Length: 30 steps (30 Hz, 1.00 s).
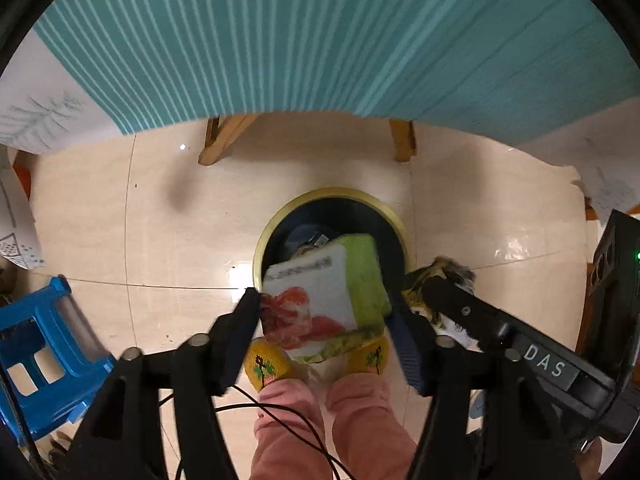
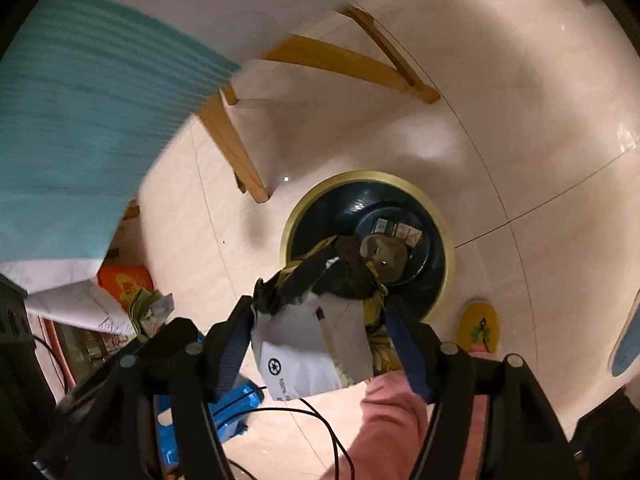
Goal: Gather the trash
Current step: 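Carry both wrappers over the black bin and open both tools to drop them, then raise both tools back toward the table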
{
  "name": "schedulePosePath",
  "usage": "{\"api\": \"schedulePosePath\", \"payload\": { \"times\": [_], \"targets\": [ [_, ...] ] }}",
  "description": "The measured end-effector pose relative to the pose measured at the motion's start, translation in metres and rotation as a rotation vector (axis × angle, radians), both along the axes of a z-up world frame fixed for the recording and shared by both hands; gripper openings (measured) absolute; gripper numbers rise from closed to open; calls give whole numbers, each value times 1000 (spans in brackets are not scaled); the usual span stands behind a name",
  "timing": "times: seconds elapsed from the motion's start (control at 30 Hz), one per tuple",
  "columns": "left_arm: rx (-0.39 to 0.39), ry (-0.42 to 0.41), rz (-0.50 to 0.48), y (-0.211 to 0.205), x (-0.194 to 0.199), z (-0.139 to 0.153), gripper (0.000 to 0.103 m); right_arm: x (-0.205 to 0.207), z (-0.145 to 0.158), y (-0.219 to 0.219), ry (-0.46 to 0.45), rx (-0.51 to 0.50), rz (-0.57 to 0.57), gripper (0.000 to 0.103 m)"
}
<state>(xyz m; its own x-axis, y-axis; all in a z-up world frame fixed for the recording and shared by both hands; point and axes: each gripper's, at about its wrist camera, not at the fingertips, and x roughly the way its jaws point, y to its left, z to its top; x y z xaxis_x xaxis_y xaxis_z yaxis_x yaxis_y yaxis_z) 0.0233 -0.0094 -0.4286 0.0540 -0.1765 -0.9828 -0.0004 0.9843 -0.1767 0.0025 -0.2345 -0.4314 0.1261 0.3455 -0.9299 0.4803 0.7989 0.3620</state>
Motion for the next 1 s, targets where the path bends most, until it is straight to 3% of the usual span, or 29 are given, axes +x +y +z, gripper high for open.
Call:
{"api": "schedulePosePath", "payload": {
  "times": [0.07,0.1,0.17,0.67,1.0],
  "targets": [
    [6,16,17,3,3,-10,84,3,-11,-2,-2,4,-18,71],
    [5,20,25,5,5,-11,90,4,-14,-3,2,2,-21,78],
    [11,24,35,9,6,-15,94,4,-20,-5,4,0,-27,87],
    [0,-68,8,10,-5,31,94,-2,17,6,-90,-121,49,89],
    [-13,-143,-19,8,-13,112,94,-4,87,13,-139,-178,79,89]
  ]
}}
